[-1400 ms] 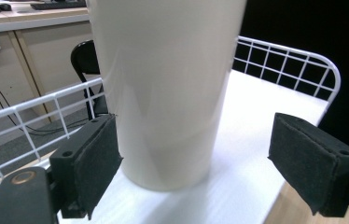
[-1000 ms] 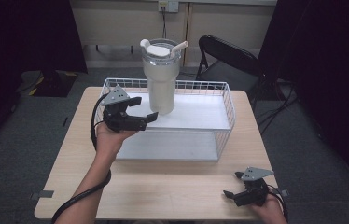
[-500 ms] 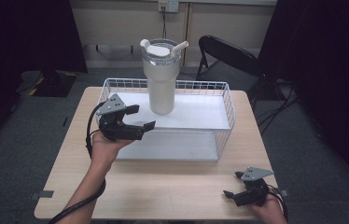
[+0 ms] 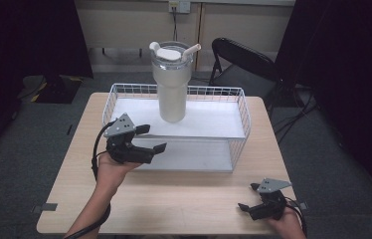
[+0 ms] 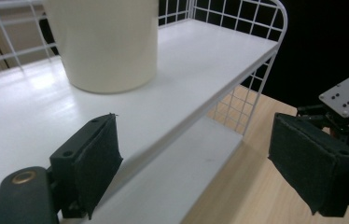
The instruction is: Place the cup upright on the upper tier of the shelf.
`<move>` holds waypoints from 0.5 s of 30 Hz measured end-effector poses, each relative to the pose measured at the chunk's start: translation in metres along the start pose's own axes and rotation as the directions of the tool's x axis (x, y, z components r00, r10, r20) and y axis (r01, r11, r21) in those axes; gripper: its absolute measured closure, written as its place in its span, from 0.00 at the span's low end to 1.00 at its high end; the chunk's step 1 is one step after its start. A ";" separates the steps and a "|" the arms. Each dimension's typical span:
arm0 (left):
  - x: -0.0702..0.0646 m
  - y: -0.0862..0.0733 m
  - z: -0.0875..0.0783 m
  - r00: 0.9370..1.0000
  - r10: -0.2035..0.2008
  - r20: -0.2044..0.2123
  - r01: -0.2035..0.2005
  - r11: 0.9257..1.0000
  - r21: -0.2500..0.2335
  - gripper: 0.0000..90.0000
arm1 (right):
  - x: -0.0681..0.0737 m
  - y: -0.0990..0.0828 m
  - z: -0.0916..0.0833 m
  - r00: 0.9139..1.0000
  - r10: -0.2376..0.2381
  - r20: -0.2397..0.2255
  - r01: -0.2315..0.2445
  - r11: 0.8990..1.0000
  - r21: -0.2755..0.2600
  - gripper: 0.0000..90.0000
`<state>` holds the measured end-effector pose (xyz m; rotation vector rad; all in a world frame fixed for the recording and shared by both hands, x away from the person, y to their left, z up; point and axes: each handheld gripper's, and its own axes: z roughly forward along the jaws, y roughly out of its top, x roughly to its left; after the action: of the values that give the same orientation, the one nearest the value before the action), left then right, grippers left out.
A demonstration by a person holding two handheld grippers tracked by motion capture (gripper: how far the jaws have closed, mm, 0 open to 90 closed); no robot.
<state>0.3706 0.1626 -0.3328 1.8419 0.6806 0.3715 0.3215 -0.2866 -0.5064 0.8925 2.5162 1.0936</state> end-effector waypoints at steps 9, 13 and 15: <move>-0.014 -0.022 0.007 0.999 0.003 0.032 -0.003 1.000 0.010 0.18 | 0.000 0.000 0.000 1.000 0.000 0.000 0.000 1.000 0.000 0.11; -0.016 -0.031 0.009 0.999 -0.008 0.035 0.007 1.000 0.023 0.18 | 0.000 0.000 0.000 1.000 0.000 0.000 0.000 1.000 0.000 0.11; -0.016 -0.036 0.010 0.999 -0.013 0.035 0.012 1.000 0.024 0.18 | 0.000 0.000 0.000 1.000 0.000 0.000 0.000 1.000 0.000 0.11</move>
<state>0.3537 0.1546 -0.3687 1.8620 0.6751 0.3230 0.3215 -0.2866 -0.5065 0.8924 2.5160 1.0940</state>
